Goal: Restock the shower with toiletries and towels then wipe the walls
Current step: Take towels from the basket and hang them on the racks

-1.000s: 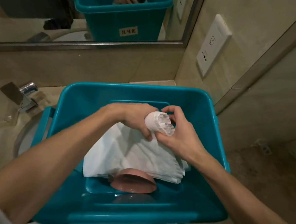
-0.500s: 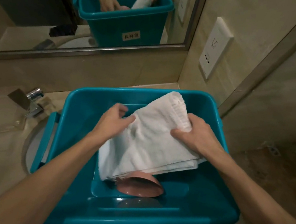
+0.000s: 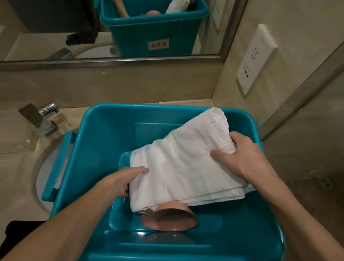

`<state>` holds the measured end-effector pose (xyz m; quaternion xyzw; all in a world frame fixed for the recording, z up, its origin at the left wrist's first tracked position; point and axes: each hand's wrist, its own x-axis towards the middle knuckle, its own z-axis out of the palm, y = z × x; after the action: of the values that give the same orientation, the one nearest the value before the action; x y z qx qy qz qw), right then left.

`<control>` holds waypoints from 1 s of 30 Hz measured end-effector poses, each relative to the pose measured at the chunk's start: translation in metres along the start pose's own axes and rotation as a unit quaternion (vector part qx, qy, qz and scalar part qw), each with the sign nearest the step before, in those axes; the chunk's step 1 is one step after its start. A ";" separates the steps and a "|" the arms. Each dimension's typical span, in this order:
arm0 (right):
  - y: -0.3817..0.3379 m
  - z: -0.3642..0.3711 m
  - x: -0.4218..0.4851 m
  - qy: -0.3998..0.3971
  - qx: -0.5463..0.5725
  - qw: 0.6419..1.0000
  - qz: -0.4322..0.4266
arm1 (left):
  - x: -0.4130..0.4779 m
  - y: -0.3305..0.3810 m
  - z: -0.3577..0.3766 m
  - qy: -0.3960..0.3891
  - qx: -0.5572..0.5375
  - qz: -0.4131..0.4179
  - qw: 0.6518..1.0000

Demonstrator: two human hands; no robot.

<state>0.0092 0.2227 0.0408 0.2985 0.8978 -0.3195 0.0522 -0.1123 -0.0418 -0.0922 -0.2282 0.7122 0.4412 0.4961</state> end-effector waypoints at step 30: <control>-0.022 -0.062 -0.031 0.023 0.261 0.965 0.024 | -0.138 0.069 -0.058 -0.049 -0.106 0.170 0.978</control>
<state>0.0282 0.2310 0.1106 0.3301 0.7767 -0.5348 -0.0407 -0.1386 -0.0721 0.0673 -0.1335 0.6646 0.6029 0.4208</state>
